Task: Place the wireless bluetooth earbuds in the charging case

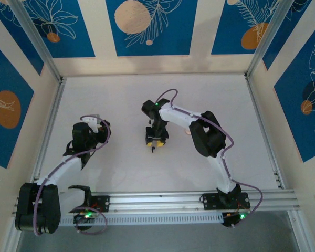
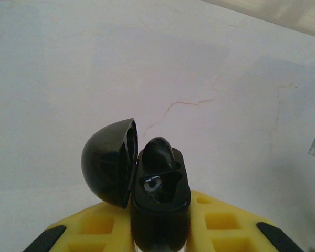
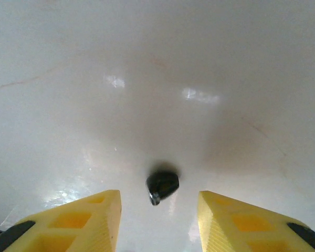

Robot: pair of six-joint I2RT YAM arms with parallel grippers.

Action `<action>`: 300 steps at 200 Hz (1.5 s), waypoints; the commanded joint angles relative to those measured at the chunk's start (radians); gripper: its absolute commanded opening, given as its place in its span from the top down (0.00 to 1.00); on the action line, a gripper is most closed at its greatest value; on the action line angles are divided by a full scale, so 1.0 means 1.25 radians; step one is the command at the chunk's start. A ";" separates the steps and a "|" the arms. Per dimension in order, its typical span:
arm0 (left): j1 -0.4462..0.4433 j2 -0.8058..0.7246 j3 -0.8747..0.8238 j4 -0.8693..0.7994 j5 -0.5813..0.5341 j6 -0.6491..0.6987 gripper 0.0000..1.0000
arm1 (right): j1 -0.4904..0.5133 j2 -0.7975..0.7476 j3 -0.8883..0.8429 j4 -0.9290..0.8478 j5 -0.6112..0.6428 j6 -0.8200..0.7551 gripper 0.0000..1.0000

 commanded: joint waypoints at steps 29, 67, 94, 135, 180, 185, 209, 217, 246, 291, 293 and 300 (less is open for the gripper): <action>0.009 0.001 0.025 0.006 0.017 0.018 0.77 | 0.009 -0.012 0.051 -0.099 0.029 0.042 0.59; 0.010 0.002 0.026 0.006 0.020 0.019 0.77 | 0.016 0.029 0.081 -0.101 0.019 0.036 0.61; 0.008 0.001 0.026 0.006 0.020 0.019 0.77 | 0.022 0.050 0.093 -0.096 0.008 0.031 0.61; 0.009 0.003 0.027 0.007 0.020 0.019 0.77 | 0.023 0.071 0.098 -0.091 0.010 0.028 0.62; 0.009 0.002 0.026 0.005 0.020 0.019 0.77 | 0.025 0.089 0.095 -0.084 0.012 0.025 0.66; 0.009 0.001 0.026 0.006 0.020 0.019 0.77 | 0.025 0.090 0.094 -0.084 0.013 0.025 0.66; 0.008 0.002 0.026 0.006 0.021 0.019 0.78 | 0.025 0.100 0.089 -0.079 0.014 0.022 0.67; 0.009 0.002 0.026 0.006 0.021 0.019 0.77 | 0.025 0.103 0.089 -0.079 0.013 0.022 0.67; 0.009 0.002 0.026 0.006 0.022 0.019 0.77 | 0.027 0.106 0.081 -0.077 0.012 0.023 0.71; 0.009 -0.003 0.026 0.003 0.028 0.019 0.78 | 0.030 0.084 0.063 -0.057 0.009 0.031 0.76; 0.008 -0.003 0.025 0.003 0.029 0.019 0.78 | 0.030 0.082 0.061 -0.056 0.008 0.031 0.77; 0.009 -0.005 0.025 0.001 0.031 0.019 0.78 | 0.030 0.072 0.056 -0.047 0.008 0.033 0.77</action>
